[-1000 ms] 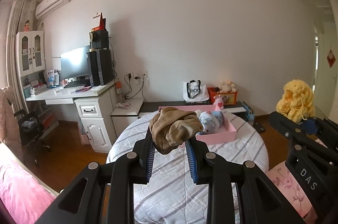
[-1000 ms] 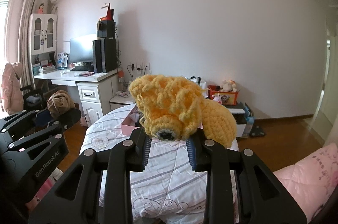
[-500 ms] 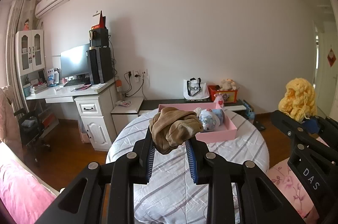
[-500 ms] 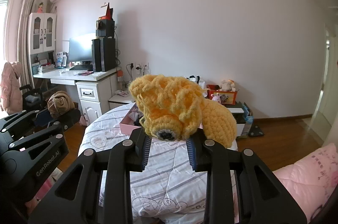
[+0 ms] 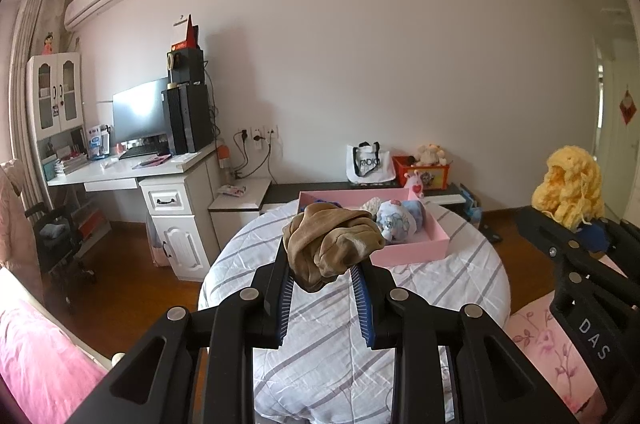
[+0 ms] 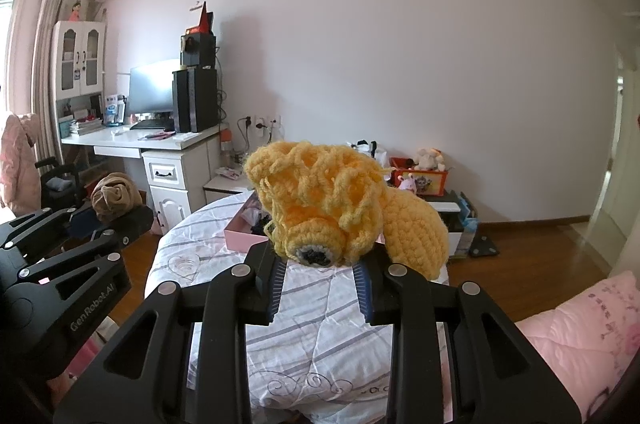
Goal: Organize soft objects
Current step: 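Lift the yellow toy and beige scrunchie and hold them raised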
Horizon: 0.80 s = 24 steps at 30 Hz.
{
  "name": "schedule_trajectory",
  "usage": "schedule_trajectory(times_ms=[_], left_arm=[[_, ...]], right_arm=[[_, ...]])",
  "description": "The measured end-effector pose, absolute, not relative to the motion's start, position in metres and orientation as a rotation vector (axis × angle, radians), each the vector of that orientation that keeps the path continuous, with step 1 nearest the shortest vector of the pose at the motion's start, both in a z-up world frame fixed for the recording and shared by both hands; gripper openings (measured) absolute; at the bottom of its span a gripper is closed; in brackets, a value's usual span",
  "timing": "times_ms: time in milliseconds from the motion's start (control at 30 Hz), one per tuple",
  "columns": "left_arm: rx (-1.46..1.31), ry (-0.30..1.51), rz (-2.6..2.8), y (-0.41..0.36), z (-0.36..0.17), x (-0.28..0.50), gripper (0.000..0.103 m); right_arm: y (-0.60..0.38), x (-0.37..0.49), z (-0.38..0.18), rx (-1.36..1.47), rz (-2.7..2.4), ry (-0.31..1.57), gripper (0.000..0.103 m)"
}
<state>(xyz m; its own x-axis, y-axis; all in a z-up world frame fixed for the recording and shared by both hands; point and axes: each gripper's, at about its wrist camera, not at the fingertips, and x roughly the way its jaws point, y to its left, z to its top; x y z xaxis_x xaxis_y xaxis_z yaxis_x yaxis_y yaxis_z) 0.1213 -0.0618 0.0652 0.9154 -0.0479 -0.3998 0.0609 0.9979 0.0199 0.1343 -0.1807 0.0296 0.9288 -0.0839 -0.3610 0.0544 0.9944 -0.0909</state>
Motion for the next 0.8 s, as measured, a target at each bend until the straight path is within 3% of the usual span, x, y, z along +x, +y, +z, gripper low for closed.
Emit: schedule_trajectory(times_ms=[367, 800], left_arm=[[0.034, 0.450, -0.063, -0.061, 0.056, 0.145, 0.024], [0.044, 0.592, -0.043, -0.066, 0.033, 0.232, 0.024]], right_arm=[[-0.183, 0.153, 0.021, -0.067, -0.092, 0.415, 0.027], [-0.198, 0.216, -0.017, -0.032, -0.087, 0.553, 0.027]])
